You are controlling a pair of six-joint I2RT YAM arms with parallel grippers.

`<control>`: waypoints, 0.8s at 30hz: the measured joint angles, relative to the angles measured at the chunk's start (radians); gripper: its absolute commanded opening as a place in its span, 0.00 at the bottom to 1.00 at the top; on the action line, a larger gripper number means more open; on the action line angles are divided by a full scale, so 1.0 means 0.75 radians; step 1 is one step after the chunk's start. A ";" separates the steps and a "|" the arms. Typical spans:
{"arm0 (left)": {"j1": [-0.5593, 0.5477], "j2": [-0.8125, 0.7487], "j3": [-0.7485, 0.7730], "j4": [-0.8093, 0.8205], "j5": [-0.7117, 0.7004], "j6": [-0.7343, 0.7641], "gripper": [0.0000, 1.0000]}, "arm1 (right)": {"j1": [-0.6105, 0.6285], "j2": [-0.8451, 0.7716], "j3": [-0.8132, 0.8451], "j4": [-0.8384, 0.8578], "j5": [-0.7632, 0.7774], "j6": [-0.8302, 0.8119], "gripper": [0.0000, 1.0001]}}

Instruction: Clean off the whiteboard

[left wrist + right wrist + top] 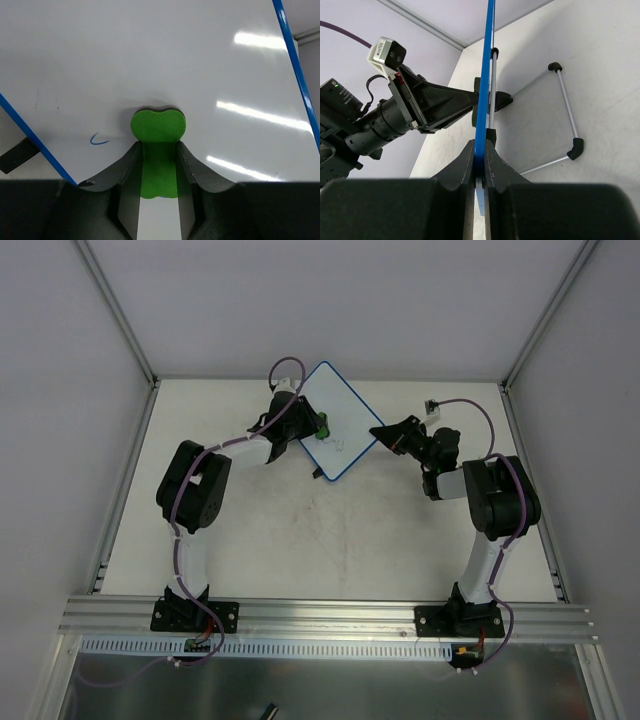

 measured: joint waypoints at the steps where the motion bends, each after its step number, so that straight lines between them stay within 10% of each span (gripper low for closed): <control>1: 0.007 0.003 0.000 -0.002 0.004 -0.026 0.00 | 0.000 0.000 0.000 -0.001 0.000 0.000 0.00; 24: 0.035 -0.042 -0.119 -0.114 -0.204 -0.360 0.00 | 0.000 0.000 0.000 0.006 -0.005 0.000 0.00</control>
